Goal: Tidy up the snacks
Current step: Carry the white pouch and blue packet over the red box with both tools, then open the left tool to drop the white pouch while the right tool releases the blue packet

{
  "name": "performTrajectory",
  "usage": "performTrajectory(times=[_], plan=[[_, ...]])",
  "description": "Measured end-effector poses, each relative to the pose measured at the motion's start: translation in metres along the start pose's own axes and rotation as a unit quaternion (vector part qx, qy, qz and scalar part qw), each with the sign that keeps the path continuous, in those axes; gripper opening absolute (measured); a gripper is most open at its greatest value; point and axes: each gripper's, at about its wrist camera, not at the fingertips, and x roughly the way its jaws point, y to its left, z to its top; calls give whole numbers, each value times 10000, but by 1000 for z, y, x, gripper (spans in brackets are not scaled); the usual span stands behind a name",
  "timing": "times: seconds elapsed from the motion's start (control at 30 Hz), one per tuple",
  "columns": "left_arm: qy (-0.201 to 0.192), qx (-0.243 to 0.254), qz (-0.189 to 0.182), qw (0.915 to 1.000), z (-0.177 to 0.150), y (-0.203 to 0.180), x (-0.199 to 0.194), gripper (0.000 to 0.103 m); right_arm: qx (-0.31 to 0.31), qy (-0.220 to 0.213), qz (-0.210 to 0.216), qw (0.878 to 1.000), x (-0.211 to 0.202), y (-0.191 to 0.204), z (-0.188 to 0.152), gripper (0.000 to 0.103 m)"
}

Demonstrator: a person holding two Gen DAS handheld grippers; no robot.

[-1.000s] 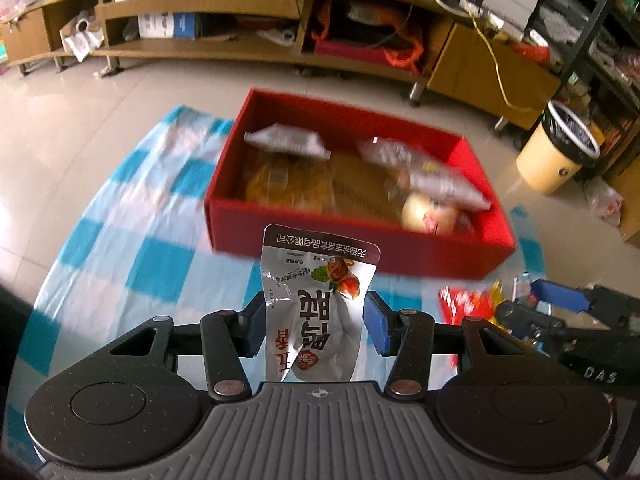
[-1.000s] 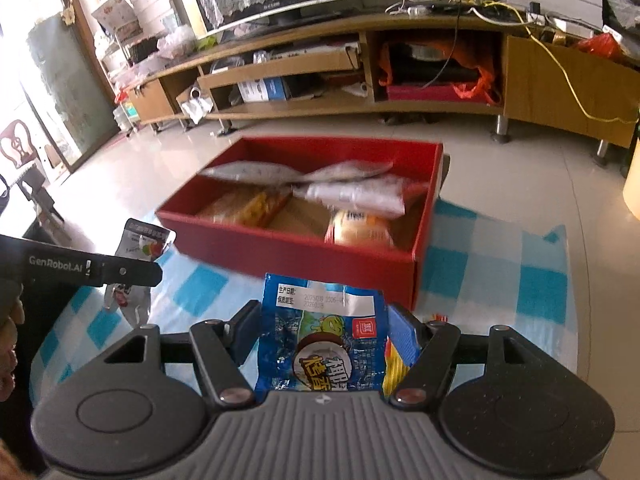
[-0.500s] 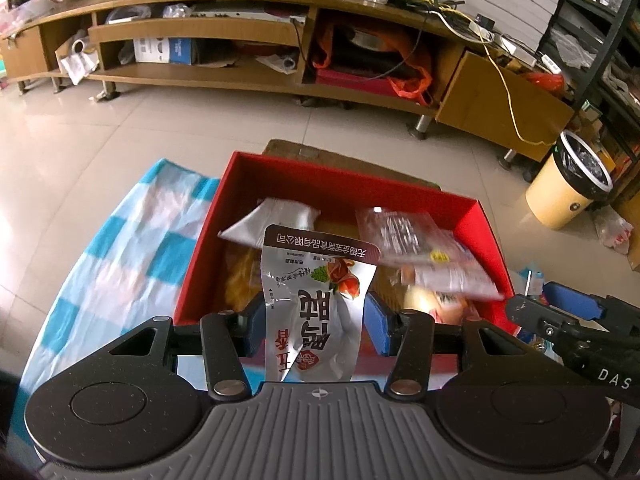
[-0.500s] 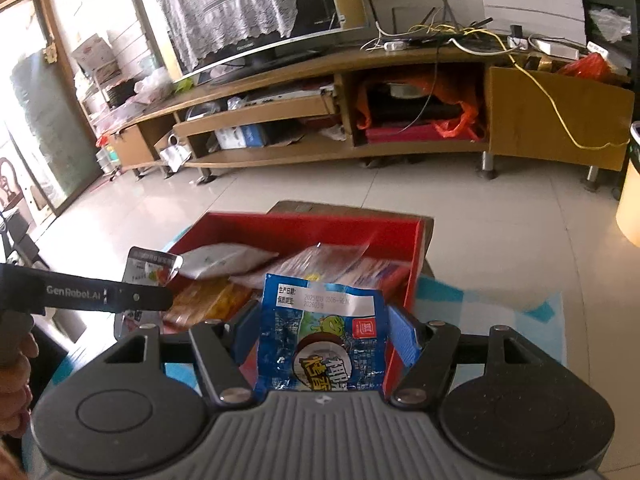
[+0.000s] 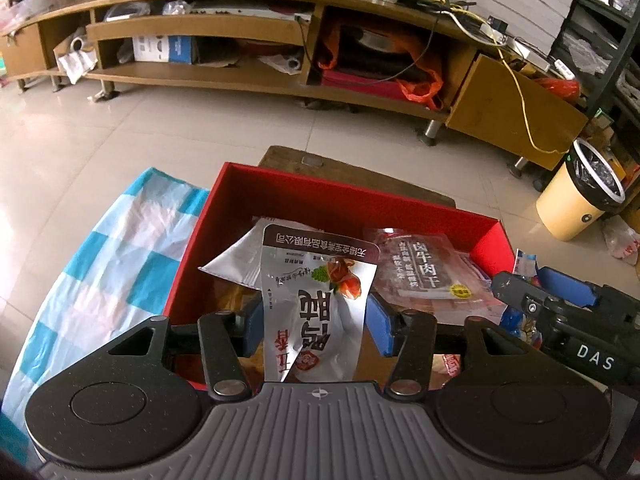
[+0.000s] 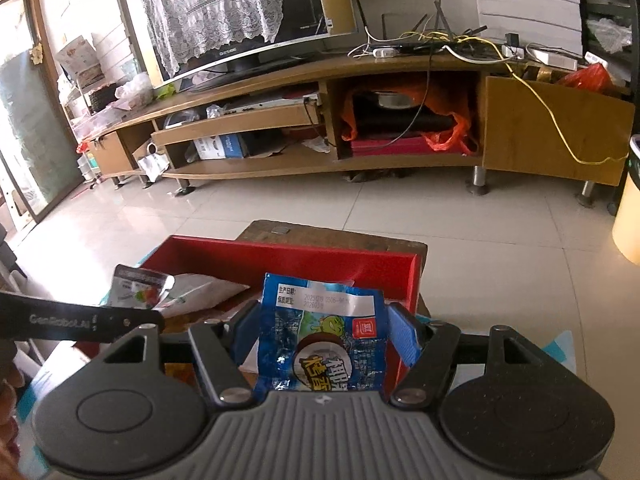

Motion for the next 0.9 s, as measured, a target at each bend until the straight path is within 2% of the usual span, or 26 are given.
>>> performTrajectory(times=[0.03,0.1,0.3,0.37,0.5,0.63,0.9], plan=[[25,14,-26,10000,0,0,1,63,18,80,16,10000,3,-2,0,67],[37,4,2,10000,-1,-1,3,73,88,89,65,9999,4,-5,-1,67],[-100,59,36,9999,0,-5,-4,81,129,-29,2,9999,-1,-8,1,68],[-117,62,38,9999,-1,-6,-8,81,86,-106,-6,9999,-5,-7,1,73],[-131,17,-14,9999,-3,-5,-16,82,109,-182,33,9998,-7,-8,2,74],[-142,5,-13,9999,-5,-3,-21,83,86,-218,318,9992,-13,-3,5,74],[8,57,-22,10000,-27,0,-34,83,44,-93,198,9998,-26,0,-3,74]])
